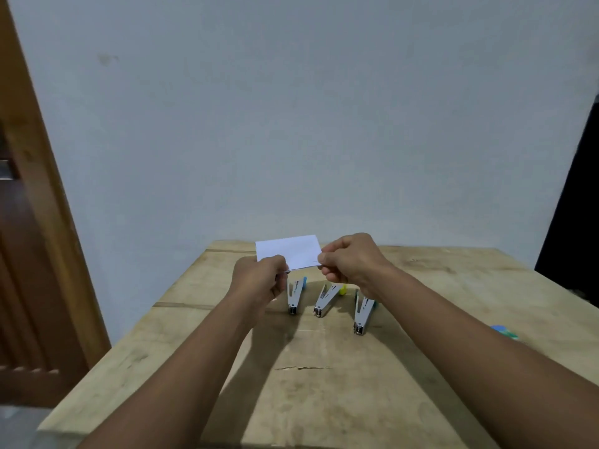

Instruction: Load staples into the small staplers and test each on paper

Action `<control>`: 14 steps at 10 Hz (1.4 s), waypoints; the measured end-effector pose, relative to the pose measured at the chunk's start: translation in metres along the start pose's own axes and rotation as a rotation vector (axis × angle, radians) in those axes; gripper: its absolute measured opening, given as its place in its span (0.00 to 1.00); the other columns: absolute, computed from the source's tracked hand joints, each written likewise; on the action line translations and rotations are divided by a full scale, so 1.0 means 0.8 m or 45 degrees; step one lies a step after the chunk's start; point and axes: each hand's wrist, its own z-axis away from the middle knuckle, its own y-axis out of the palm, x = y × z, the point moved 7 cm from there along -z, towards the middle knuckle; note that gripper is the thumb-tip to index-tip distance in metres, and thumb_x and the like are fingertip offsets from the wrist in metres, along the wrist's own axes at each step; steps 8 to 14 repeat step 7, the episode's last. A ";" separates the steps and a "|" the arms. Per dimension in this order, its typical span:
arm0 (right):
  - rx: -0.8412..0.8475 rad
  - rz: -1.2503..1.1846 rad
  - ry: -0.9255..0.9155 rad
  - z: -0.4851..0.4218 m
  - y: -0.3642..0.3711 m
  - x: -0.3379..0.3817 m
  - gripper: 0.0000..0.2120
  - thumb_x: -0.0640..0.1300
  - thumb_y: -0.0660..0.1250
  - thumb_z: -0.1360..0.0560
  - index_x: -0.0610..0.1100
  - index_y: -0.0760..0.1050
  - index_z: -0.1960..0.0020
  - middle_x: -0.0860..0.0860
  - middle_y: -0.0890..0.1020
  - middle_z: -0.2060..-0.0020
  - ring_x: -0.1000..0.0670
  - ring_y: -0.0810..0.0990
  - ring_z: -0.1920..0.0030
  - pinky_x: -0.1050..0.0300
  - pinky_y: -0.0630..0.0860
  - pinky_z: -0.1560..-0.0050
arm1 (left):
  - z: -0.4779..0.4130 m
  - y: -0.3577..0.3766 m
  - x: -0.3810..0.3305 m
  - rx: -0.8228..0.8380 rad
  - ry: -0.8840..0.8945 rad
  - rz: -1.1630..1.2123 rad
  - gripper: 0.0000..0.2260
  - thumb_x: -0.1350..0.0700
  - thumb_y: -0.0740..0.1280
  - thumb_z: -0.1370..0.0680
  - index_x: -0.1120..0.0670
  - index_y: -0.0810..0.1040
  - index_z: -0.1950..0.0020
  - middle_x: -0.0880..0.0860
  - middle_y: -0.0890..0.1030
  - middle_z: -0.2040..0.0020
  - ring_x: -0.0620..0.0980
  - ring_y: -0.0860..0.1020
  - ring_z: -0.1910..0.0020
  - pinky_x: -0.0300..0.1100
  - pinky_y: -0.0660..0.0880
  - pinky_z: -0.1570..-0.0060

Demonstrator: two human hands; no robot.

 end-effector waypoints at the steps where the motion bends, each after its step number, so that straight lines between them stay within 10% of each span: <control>1: 0.001 0.013 -0.008 -0.006 0.032 -0.001 0.06 0.30 0.71 0.28 0.38 0.75 0.59 0.41 0.80 0.69 0.50 0.76 0.74 0.59 0.78 0.71 | -0.002 -0.047 -0.003 -0.148 0.117 -0.166 0.03 0.64 0.68 0.36 0.58 0.76 0.69 0.54 0.75 0.73 0.54 0.71 0.69 0.45 0.72 0.59; 3: 0.009 0.286 -0.122 -0.015 0.128 -0.005 0.10 0.34 0.73 0.33 0.44 0.75 0.67 0.42 0.83 0.68 0.45 0.79 0.71 0.49 0.83 0.58 | -0.005 -0.160 0.004 -0.545 0.135 -0.475 0.09 0.58 0.72 0.34 0.53 0.81 0.54 0.52 0.84 0.66 0.52 0.81 0.67 0.48 0.81 0.54; 6: 0.216 0.944 -0.351 -0.021 0.216 -0.024 0.08 0.37 0.68 0.28 0.37 0.77 0.50 0.41 0.81 0.52 0.41 0.79 0.50 0.57 0.71 0.60 | -0.006 -0.202 0.008 -0.617 0.144 -1.316 0.15 0.49 0.71 0.28 0.52 0.80 0.44 0.54 0.81 0.46 0.58 0.77 0.45 0.43 0.66 0.56; 14: 0.213 0.988 -0.367 -0.024 0.213 -0.022 0.07 0.38 0.67 0.28 0.37 0.77 0.50 0.41 0.81 0.51 0.41 0.79 0.50 0.55 0.73 0.58 | -0.002 -0.198 0.004 -0.632 0.166 -1.363 0.12 0.49 0.70 0.27 0.53 0.77 0.49 0.53 0.77 0.51 0.58 0.76 0.51 0.43 0.66 0.57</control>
